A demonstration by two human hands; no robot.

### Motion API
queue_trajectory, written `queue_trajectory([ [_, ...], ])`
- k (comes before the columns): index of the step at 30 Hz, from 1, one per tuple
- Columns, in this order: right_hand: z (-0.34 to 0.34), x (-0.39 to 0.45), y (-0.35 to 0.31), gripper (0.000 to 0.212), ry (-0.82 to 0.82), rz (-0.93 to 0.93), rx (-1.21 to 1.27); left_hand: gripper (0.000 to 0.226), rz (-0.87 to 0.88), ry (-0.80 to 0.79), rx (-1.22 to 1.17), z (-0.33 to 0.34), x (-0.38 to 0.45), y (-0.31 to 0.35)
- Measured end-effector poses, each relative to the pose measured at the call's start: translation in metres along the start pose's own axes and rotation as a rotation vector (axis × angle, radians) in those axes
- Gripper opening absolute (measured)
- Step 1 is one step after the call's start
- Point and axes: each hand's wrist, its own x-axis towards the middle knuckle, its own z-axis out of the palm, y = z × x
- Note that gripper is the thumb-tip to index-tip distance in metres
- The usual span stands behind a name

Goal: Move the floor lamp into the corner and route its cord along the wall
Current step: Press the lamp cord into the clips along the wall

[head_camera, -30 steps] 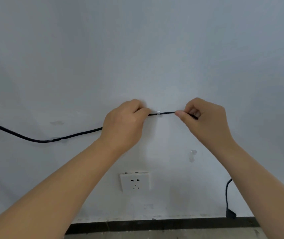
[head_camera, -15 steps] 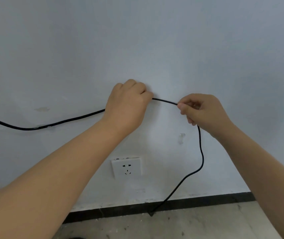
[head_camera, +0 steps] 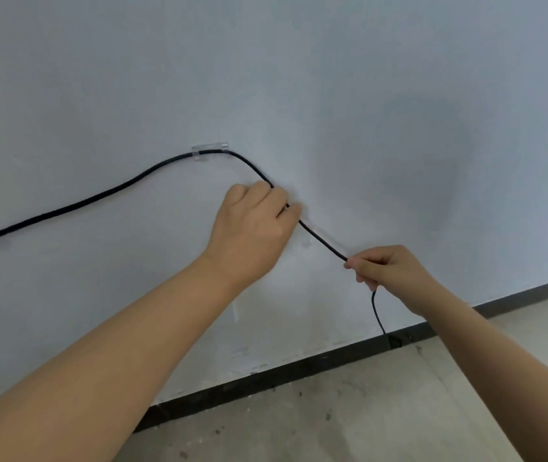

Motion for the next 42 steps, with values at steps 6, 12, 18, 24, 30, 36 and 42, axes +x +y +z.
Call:
queue_trajectory([
  [6, 0.012, 0.004, 0.016, 0.017, 0.071, -0.048, 0.053, 0.020, -0.601, -0.218, -0.491, 0.010, -0.012, 0.028],
  [12, 0.023, 0.009, 0.022, 0.032, 0.120, -0.221, -0.016, 0.035, -0.959, -0.064, -0.719, 0.020, -0.010, 0.050],
  [18, 0.031, 0.015, 0.024, 0.036, 0.126, -0.201, 0.039, 0.046, -1.200, 0.037, -0.747, 0.023, -0.002, 0.062],
  [24, 0.038, 0.018, 0.028, 0.037, 0.192, -0.231, 0.017, 0.041, -1.222, 0.046, -0.691, 0.028, 0.003, 0.069],
  [30, 0.034, 0.023, 0.034, 0.036, 0.259, -0.268, -0.006, 0.042, -1.262, 0.084, -0.680, 0.035, 0.008, 0.072],
  [36, 0.032, 0.025, 0.046, 0.027, 0.234, -0.319, -0.014, 0.043, -1.305, 0.043, -0.665, 0.035, 0.016, 0.072],
  [42, 0.065, 0.015, 0.065, 0.024, 0.152, -0.261, 0.166, 0.038, -1.250, -0.096, -0.739, 0.028, 0.019, 0.063],
])
